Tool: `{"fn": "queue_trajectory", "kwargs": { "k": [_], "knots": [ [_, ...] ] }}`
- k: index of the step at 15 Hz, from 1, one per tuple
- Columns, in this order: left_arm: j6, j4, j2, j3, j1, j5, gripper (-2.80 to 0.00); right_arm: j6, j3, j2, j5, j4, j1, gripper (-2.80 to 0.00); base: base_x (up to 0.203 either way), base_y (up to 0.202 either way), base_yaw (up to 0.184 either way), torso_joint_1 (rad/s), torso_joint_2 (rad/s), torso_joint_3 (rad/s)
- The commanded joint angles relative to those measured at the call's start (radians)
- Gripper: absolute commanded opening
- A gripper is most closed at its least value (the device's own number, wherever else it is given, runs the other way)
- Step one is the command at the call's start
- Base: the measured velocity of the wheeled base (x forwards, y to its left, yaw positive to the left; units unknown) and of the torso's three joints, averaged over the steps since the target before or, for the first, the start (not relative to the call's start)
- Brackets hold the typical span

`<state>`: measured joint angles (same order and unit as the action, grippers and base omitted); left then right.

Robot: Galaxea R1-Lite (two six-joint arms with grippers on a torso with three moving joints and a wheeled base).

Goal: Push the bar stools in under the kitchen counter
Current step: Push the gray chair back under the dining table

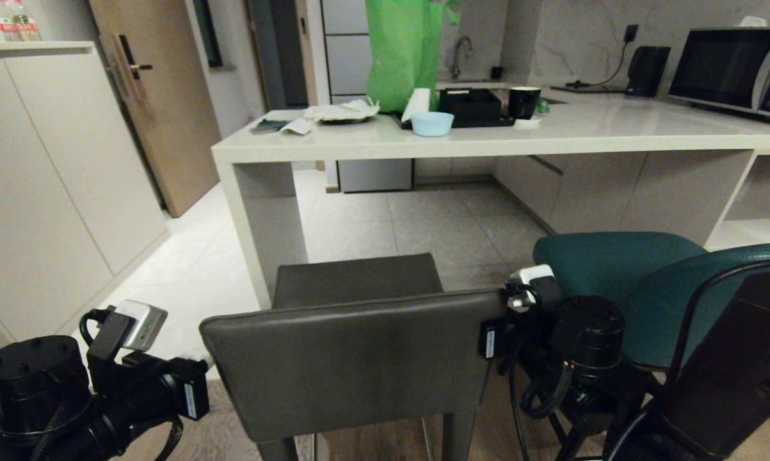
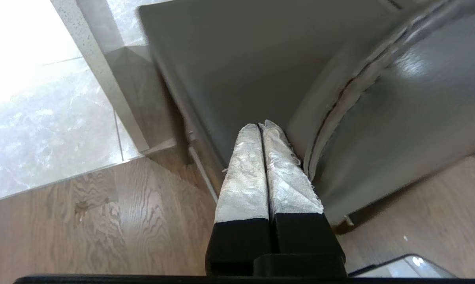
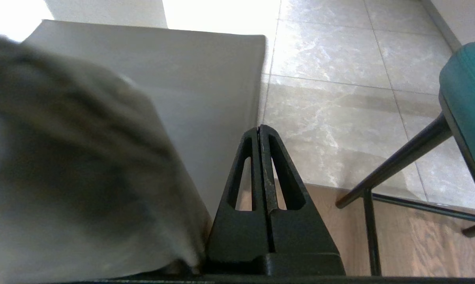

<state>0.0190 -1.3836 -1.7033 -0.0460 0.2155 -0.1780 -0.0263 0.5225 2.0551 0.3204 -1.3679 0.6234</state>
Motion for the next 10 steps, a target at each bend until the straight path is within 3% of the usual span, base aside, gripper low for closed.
{"fn": "queue_trajectory", "kwargs": {
  "k": [1,5,10],
  "knots": [
    [0.001,-0.005,-0.022,-0.009,0.001,-0.002,-2.80,0.000,0.046,0.007,-0.003,0.021,-0.017,-2.80,0.000,0.000,0.000,0.000,0.00,0.000],
    [-0.001,-0.005,-0.052,-0.030,0.013,0.000,-2.80,0.000,0.108,0.008,-0.003,0.044,-0.033,-2.80,0.000,0.000,0.000,0.000,0.00,0.000],
    [-0.002,-0.001,-0.067,-0.104,0.012,0.026,-2.80,-0.001,0.064,0.006,-0.006,0.041,-0.064,-2.80,0.000,0.000,0.000,0.000,0.00,0.000]
  ]
}}
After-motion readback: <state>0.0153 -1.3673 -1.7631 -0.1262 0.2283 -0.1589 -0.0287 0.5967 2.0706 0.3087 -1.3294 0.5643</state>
